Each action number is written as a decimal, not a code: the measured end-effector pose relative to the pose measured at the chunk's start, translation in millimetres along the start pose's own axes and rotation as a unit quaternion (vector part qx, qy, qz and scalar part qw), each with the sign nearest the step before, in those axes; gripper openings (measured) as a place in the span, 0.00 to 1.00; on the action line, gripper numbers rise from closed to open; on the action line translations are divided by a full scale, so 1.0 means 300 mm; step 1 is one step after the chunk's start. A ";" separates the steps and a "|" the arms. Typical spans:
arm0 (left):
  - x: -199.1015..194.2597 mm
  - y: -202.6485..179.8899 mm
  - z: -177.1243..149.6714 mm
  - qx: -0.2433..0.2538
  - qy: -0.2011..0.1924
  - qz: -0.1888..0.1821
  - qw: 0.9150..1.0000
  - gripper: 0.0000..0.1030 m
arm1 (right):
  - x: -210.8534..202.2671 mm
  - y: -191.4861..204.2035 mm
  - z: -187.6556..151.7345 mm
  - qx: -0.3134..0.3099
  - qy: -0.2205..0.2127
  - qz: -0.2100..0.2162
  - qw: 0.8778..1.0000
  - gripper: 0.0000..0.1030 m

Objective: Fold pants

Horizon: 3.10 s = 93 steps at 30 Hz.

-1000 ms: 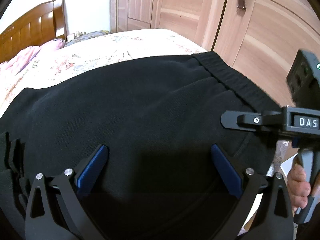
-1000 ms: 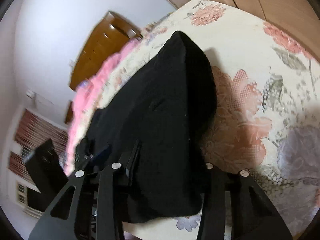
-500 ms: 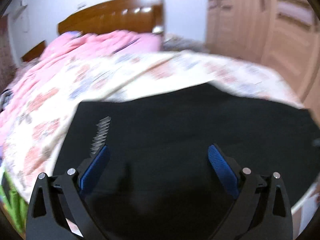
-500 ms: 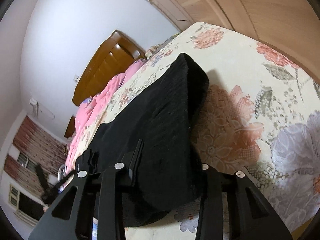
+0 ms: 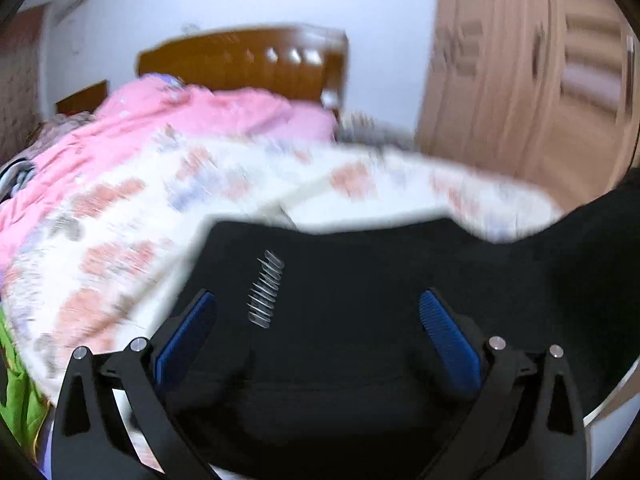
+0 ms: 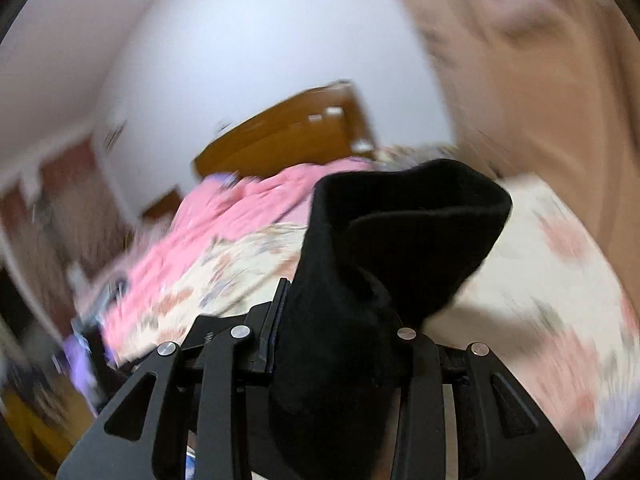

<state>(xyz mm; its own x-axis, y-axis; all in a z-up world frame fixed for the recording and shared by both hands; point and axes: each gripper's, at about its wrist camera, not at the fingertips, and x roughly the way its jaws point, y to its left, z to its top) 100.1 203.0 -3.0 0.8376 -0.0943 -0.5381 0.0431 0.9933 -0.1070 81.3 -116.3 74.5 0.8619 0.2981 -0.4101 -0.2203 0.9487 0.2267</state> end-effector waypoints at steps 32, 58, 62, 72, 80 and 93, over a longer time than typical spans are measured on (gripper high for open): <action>-0.168 0.627 -0.166 -0.254 0.007 -0.119 0.960 0.98 | 0.380 0.861 -0.553 -0.431 0.075 0.072 0.896 0.83; 0.047 0.253 -0.136 -0.135 0.131 -0.145 0.971 0.79 | 0.027 0.036 -0.422 -0.089 0.072 0.060 0.992 0.86; 0.062 0.206 -0.135 -0.096 0.128 -0.122 0.980 0.65 | 0.039 0.051 -0.466 -0.119 0.076 0.049 0.989 0.86; -0.070 0.139 0.001 -0.097 0.061 -0.168 0.979 0.31 | 0.065 0.105 -0.646 -0.199 0.117 0.018 0.973 0.86; -0.109 0.041 0.145 -0.069 0.036 -0.188 0.979 0.31 | 0.132 0.133 -0.614 -0.186 0.077 -0.057 0.978 0.87; -0.009 0.386 0.009 -0.180 0.039 -0.156 0.970 0.29 | 0.159 0.146 -0.617 -0.211 0.079 -0.125 0.966 0.89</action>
<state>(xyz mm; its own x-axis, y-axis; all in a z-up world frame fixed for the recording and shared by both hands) 104.4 318.3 -11.8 0.7698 -0.4057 -0.4927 0.0839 0.8296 -0.5520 28.3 -41.0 -98.6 0.8394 0.0353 -0.5423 -0.2101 0.9414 -0.2639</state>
